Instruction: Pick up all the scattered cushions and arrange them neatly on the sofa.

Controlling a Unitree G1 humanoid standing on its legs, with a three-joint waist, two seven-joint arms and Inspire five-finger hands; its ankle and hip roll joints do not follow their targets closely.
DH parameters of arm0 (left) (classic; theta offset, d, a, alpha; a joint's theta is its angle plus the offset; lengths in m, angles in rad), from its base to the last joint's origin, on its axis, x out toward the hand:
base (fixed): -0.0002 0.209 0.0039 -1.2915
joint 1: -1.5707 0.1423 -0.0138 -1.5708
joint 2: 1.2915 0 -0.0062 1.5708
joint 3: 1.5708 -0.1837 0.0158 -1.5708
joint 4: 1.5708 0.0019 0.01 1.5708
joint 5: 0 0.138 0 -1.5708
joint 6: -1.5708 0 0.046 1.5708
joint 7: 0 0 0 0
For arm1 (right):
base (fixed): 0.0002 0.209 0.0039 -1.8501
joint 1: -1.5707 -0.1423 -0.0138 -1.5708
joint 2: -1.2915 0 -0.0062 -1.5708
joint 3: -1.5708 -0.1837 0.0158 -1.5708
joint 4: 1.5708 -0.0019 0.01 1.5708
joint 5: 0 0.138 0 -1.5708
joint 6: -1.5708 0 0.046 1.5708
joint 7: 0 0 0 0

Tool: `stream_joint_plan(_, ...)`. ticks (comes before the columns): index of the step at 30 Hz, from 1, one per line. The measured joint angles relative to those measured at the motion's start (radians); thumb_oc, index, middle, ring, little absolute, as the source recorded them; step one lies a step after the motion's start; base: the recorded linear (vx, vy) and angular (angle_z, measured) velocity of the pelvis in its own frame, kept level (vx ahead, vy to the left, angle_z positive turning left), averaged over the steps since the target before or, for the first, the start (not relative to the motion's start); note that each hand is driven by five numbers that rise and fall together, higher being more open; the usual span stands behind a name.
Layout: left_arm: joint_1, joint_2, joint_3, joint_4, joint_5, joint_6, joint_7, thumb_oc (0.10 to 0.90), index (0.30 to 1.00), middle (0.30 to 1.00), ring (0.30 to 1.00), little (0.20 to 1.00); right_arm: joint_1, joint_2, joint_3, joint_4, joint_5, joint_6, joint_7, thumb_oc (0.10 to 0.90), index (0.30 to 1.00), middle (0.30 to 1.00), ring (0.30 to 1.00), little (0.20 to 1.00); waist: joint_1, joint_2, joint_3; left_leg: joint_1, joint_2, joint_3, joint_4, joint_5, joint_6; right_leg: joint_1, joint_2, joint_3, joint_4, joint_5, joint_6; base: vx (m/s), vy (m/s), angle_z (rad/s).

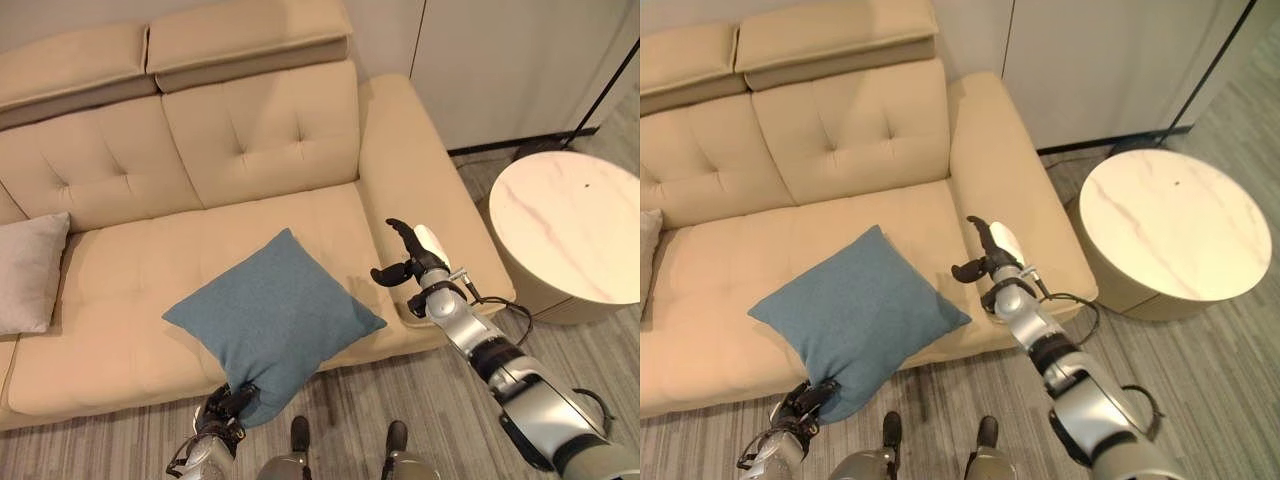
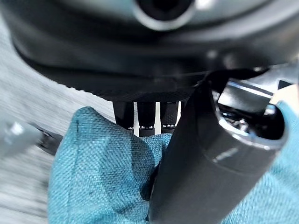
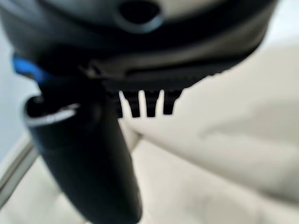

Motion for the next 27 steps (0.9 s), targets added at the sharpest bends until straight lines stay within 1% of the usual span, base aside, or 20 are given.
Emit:
stream_joint_plan(1,-0.001,0.005,-0.021,0.011,0.025,-0.001,-0.010,0.400,0.300,0.300,0.300,0.300,-0.022,0.003,-0.042,0.045,0.082,0.000,-0.001,0.800,0.900,0.900,0.900,0.900,0.013,0.013,0.008,-0.018,-0.002,-0.003,0.000,0.002,0.002,-0.017,-0.002,-0.001,0.001,0.000,0.000,-0.01,0.006,0.12)
stream_joint_plan(3,0.001,0.006,-0.027,0.013,0.040,-0.006,-0.032,0.400,0.300,0.300,0.300,0.300,-0.047,0.002,-0.084,0.076,0.159,-0.004,-0.011,0.800,0.900,0.900,0.900,0.900,0.027,0.029,0.030,-0.030,-0.003,-0.003,0.000,0.002,0.003,-0.028,-0.004,-0.003,0.000,0.002,0.001,-0.01,0.006,0.05)
stream_joint_plan(4,-0.001,0.006,-0.028,0.036,0.059,-0.014,-0.046,0.400,0.300,0.300,0.300,0.300,-0.058,0.005,-0.088,0.086,0.206,-0.004,-0.016,0.800,0.900,0.900,0.900,0.900,0.034,0.039,0.041,-0.039,-0.003,-0.007,0.000,0.002,0.003,-0.033,-0.003,-0.007,-0.001,0.002,0.001,0.00,0.000,0.00)
stream_joint_plan(5,-0.001,0.009,-0.028,0.062,0.076,-0.018,-0.051,0.400,0.300,0.300,0.300,0.300,-0.061,0.011,-0.081,0.086,0.238,-0.004,-0.016,0.800,0.900,0.900,0.900,0.900,0.037,0.040,0.043,-0.051,-0.002,-0.007,0.000,0.002,0.003,-0.047,-0.002,-0.006,-0.002,0.002,0.000,0.00,0.000,0.00)
stream_joint_plan(8,-0.021,0.009,-0.031,0.133,0.092,-0.020,-0.051,0.400,0.300,0.300,0.300,0.300,-0.067,0.047,-0.046,0.085,0.292,-0.013,-0.005,0.800,0.900,0.900,0.900,0.900,0.036,0.044,0.062,-0.058,-0.001,-0.007,-0.001,0.002,0.003,-0.048,0.000,-0.004,-0.014,0.002,0.000,0.00,0.000,0.00)
stream_joint_plan(10,-0.044,0.012,-0.064,0.161,0.109,-0.018,-0.042,0.400,0.300,0.300,0.300,0.300,-0.067,0.081,0.007,0.083,0.314,-0.021,0.022,0.800,0.900,0.900,0.900,0.900,0.037,0.044,0.075,-0.062,0.000,-0.008,-0.001,0.002,0.003,-0.049,0.002,-0.005,-0.019,0.002,0.000,0.00,-0.021,0.00)
stream_joint_plan(11,-0.054,0.009,-0.078,0.156,0.123,-0.020,-0.042,0.400,0.300,0.300,0.300,0.300,-0.055,0.108,0.055,0.065,0.332,-0.024,0.032,0.800,0.900,0.900,0.900,0.900,0.034,0.043,0.079,-0.066,0.000,-0.008,-0.001,0.002,0.003,-0.051,0.003,-0.006,-0.023,0.002,0.000,0.01,-0.048,0.03)
stream_joint_plan(12,-0.066,0.014,-0.095,0.167,0.130,-0.020,-0.040,0.400,0.300,0.300,0.300,0.300,-0.044,0.112,0.088,0.036,0.341,-0.027,0.062,0.800,0.900,0.900,0.900,0.900,0.039,0.042,0.082,-0.070,0.000,-0.009,-0.001,0.003,0.003,-0.051,0.003,-0.007,-0.028,0.003,0.000,0.01,-0.032,0.03)
stream_joint_plan(13,-0.080,0.014,-0.103,0.168,0.149,-0.018,-0.041,0.400,0.300,0.300,0.300,0.300,-0.038,0.136,0.128,0.023,0.347,-0.026,0.087,0.800,0.900,0.900,0.900,0.900,0.037,0.040,0.086,-0.071,0.000,-0.009,-0.001,0.003,0.002,-0.051,0.003,-0.008,-0.030,0.003,0.000,0.02,-0.047,0.03)
stream_joint_plan(14,-0.096,0.012,-0.106,0.171,0.171,-0.018,-0.040,0.400,0.300,0.300,0.300,0.300,-0.016,0.138,0.196,-0.034,0.350,-0.025,0.110,0.800,0.900,0.900,0.900,0.900,0.037,0.035,0.089,-0.070,0.000,-0.009,-0.002,0.003,0.002,-0.049,0.003,-0.009,-0.033,0.003,0.000,0.00,0.000,0.00)
stream_joint_plan(16,-0.121,0.017,-0.105,0.195,0.200,-0.015,-0.036,0.400,0.300,0.300,0.300,0.300,0.020,0.139,0.315,-0.150,0.351,-0.027,0.166,0.800,0.900,0.900,0.900,0.900,0.035,0.020,0.099,-0.069,0.001,-0.009,-0.002,0.003,0.001,-0.045,0.004,-0.009,-0.036,0.003,0.000,0.01,-0.035,0.02)
stream_joint_plan(18,-0.152,0.028,-0.106,0.218,0.227,-0.008,-0.022,0.400,0.300,0.300,0.300,0.300,0.036,0.140,0.441,-0.207,0.321,-0.034,0.199,0.800,0.900,0.900,0.900,0.900,0.027,0.000,0.110,-0.066,0.001,-0.010,-0.002,0.005,-0.002,-0.038,0.004,-0.012,-0.041,0.003,0.000,0.01,-0.043,0.03)
stream_joint_plan(20,-0.168,0.040,-0.117,0.238,0.250,0.011,-0.012,0.400,0.300,0.300,0.300,0.300,0.033,0.131,0.476,-0.221,0.271,-0.023,0.237,0.800,0.900,0.900,0.900,0.900,0.011,-0.019,0.121,-0.050,0.001,-0.012,-0.002,0.005,-0.002,-0.014,0.005,-0.016,-0.055,0.010,0.001,0.01,-0.031,0.07)
stream_joint_plan(23,-0.172,0.063,-0.142,0.241,0.273,0.011,0.001,0.400,0.300,0.300,0.300,0.300,0.047,0.120,0.475,-0.230,0.249,-0.016,0.249,0.800,0.900,0.900,0.900,0.900,0.009,-0.039,0.122,-0.036,0.000,-0.012,-0.002,0.005,-0.002,0.010,0.006,-0.024,-0.070,0.016,0.002,0.01,-0.013,0.05)
stream_joint_plan(24,-0.177,0.068,-0.141,0.248,0.287,0.011,0.006,0.400,0.300,0.300,0.300,0.300,0.046,0.116,0.475,-0.230,0.235,-0.011,0.258,0.750,0.825,0.825,0.825,0.825,0.007,-0.043,0.121,-0.034,0.000,-0.013,-0.002,0.005,-0.002,0.015,0.006,-0.024,-0.075,0.020,0.001,0.00,0.000,0.00)
stream_joint_plan(25,-0.183,0.071,-0.140,0.256,0.301,0.011,0.007,0.400,0.300,0.300,0.300,0.300,0.045,0.113,0.476,-0.230,0.200,-0.010,0.267,0.750,0.825,0.825,0.825,0.825,0.003,-0.046,0.120,-0.033,0.001,-0.012,-0.002,0.005,-0.002,0.022,0.008,-0.024,-0.088,0.031,0.004,0.00,0.000,0.00)
stream_joint_plan(26,-0.190,0.072,-0.140,0.266,0.304,0.012,0.007,0.400,0.300,0.300,0.300,0.300,0.045,0.113,0.476,-0.230,0.171,-0.009,0.269,0.400,0.300,0.300,0.300,0.300,0.002,-0.048,0.119,-0.033,0.001,-0.012,-0.002,0.005,-0.002,0.025,0.010,-0.023,-0.097,0.039,0.004,0.00,-0.010,-0.07)
stream_joint_plan(27,-0.196,0.075,-0.139,0.274,0.318,0.013,0.009,0.400,0.300,0.300,0.300,0.300,0.044,0.113,0.476,-0.230,0.132,-0.007,0.270,0.400,0.300,0.300,0.300,0.300,-0.001,-0.051,0.119,-0.032,0.001,-0.011,-0.002,0.005,-0.002,0.026,0.010,-0.019,-0.104,0.046,0.003,0.01,-0.010,-0.08)
